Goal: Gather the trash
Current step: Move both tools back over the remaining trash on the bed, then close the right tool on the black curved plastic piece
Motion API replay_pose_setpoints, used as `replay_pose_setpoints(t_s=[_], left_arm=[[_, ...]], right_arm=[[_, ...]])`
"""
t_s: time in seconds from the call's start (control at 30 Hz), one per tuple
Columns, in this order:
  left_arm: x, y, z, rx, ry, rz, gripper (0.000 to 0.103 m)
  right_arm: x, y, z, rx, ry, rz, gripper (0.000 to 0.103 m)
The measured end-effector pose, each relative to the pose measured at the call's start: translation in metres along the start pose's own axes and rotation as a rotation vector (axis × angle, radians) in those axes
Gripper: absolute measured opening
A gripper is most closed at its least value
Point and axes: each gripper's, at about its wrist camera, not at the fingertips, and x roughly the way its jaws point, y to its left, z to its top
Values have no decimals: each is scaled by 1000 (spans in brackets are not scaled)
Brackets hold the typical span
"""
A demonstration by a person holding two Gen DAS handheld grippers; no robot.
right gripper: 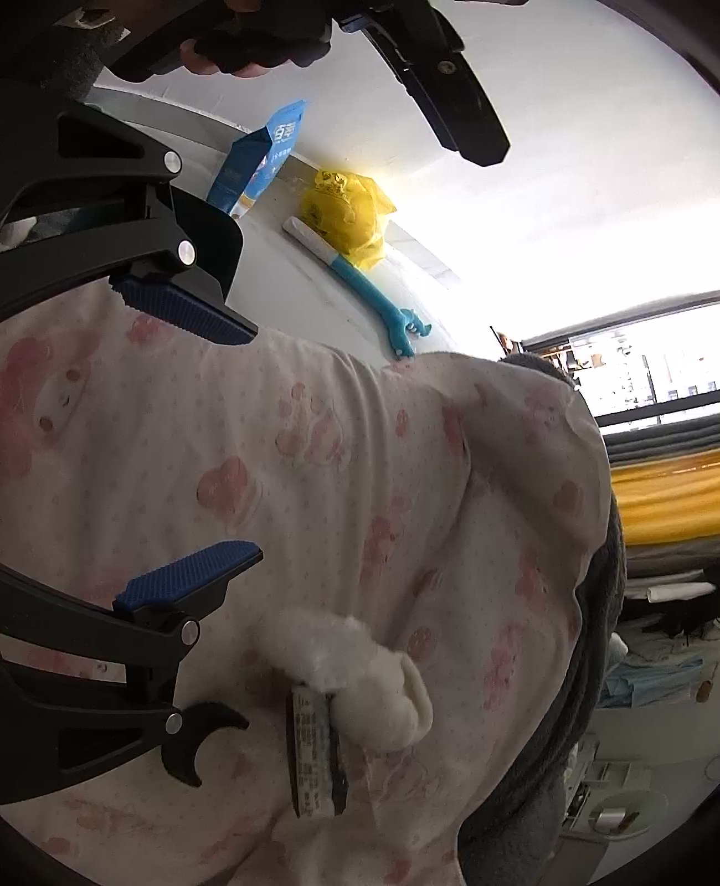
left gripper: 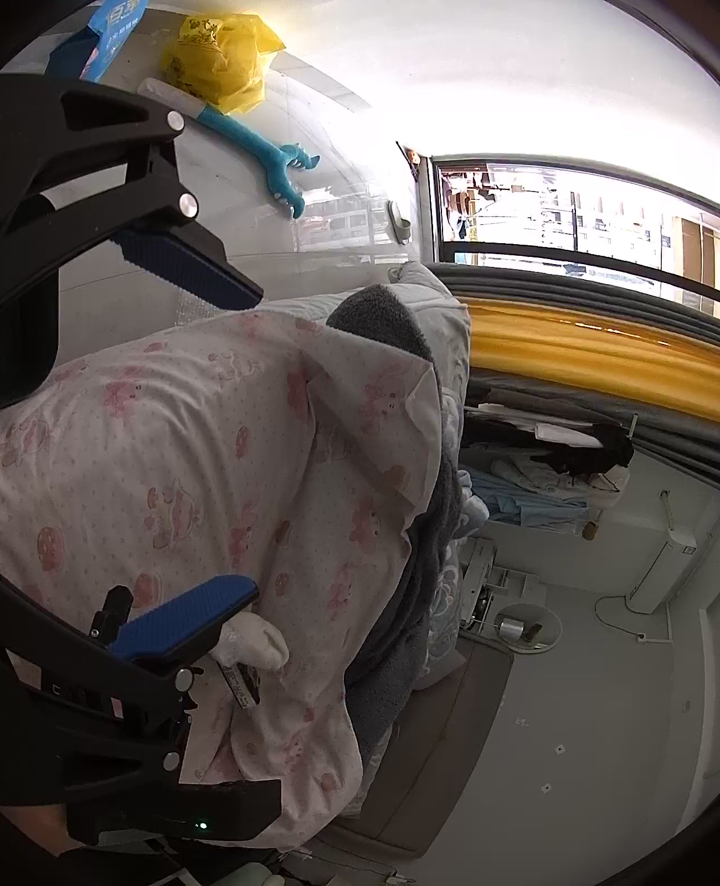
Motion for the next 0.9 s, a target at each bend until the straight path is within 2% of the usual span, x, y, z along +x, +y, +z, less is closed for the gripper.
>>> replay_pose_setpoints(t_s=[0.43,0.57,0.9], left_arm=[[26,-39,-7,32,25,-46,98],[31,-46,-10,34,34,-57,98],[49,-63,-15,24,60,-95,98]], right_arm=[[-29,-64,-11,100,-45,-95,74],[-31,-79,-14,145,-41,-92,74],[-24,-105,-23,187,-19,-160,74]])
